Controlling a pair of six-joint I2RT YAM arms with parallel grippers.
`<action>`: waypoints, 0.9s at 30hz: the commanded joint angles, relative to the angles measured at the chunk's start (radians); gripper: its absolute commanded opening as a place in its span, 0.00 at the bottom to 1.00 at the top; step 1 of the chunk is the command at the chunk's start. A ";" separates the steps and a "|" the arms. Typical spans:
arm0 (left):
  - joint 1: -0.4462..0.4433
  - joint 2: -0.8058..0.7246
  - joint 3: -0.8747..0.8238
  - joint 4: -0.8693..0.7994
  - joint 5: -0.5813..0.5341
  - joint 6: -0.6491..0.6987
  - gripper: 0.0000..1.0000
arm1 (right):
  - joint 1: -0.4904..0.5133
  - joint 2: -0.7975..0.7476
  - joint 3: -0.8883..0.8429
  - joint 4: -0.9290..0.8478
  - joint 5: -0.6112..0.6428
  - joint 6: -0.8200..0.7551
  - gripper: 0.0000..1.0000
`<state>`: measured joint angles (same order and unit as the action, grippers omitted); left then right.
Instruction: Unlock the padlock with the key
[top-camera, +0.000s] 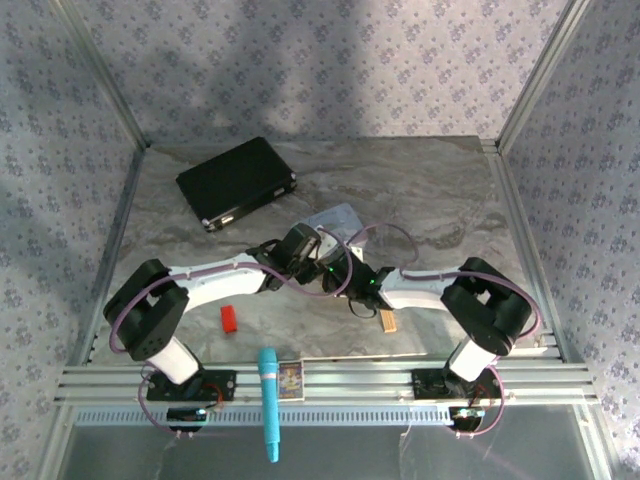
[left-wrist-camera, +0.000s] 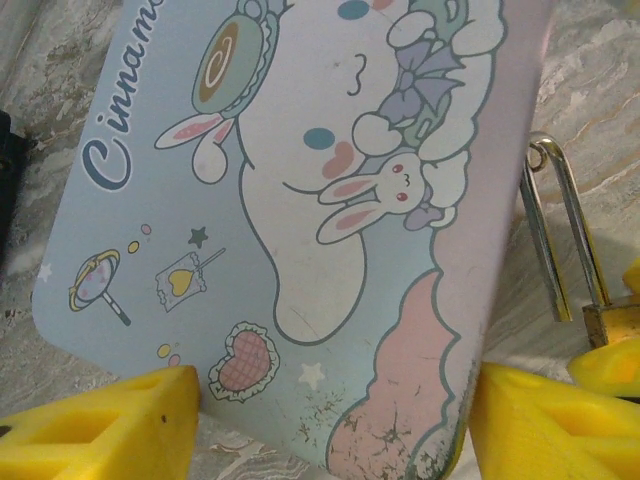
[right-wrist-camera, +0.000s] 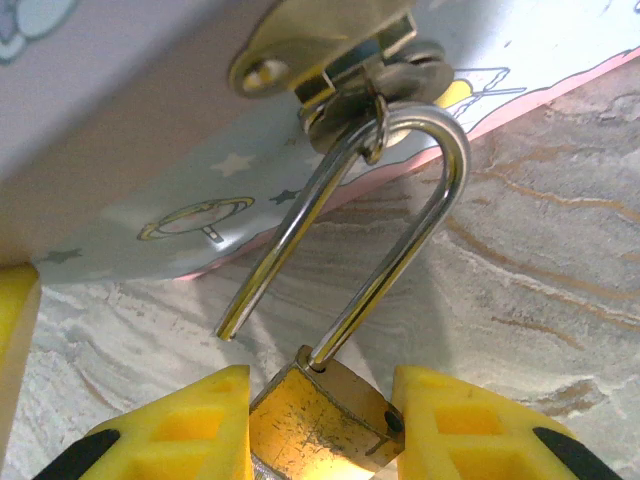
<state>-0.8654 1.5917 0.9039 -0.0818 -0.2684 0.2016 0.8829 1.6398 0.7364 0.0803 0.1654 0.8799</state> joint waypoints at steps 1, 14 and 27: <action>-0.004 0.024 -0.023 -0.019 0.005 -0.004 0.68 | -0.044 0.047 0.029 0.043 0.149 0.019 0.29; -0.004 0.016 -0.051 0.010 0.015 0.018 0.61 | -0.092 0.010 0.053 0.123 0.112 0.026 0.28; -0.005 -0.001 -0.044 -0.005 0.014 0.019 0.61 | -0.192 0.059 0.078 0.107 0.008 0.013 0.28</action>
<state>-0.8688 1.5921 0.8799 -0.0219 -0.2745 0.2203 0.6964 1.6833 0.7921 0.1844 0.1932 0.9012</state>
